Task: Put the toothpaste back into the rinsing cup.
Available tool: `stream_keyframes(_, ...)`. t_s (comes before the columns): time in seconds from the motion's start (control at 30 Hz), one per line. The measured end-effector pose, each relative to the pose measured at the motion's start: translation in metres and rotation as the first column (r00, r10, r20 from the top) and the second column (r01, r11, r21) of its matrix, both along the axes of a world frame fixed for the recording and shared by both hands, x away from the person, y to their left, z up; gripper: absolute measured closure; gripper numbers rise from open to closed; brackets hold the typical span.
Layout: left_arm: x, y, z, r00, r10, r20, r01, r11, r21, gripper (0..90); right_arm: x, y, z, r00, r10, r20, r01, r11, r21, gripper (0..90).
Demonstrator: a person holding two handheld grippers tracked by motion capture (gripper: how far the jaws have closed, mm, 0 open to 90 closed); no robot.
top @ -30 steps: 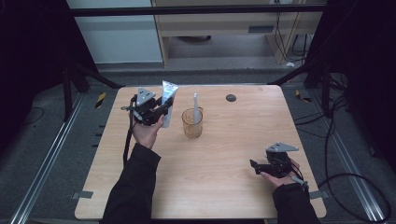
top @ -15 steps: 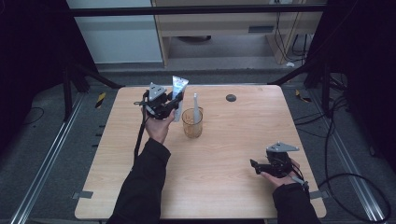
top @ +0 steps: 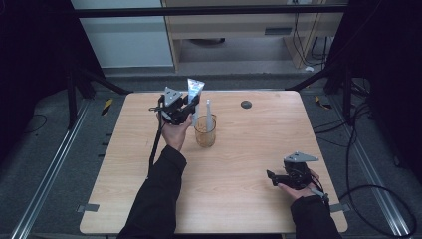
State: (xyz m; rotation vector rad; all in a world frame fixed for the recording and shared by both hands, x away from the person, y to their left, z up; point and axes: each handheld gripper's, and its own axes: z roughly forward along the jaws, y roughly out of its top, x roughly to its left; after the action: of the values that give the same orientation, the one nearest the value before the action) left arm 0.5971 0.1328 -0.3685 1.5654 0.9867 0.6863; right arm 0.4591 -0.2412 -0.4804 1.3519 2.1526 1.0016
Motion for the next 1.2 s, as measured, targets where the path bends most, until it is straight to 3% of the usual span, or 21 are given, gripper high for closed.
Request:
stream_keyframes(0.57,0.01,-0.017,-0.015,0.9999,-0.015,0.003,0.015,0.9998,-0.016,68.8,0.0,0.0,0.0,1.0,0.004,-0.002,-0.004,1.0,0.001,22.9)
stream_keyframes(1.2,0.016,-0.028,-0.029,0.9994,-0.033,-0.015,0.033,0.9995,0.0,68.5,0.0,0.0,-0.001,1.0,0.001,-0.007,-0.001,1.0,0.008,22.9)
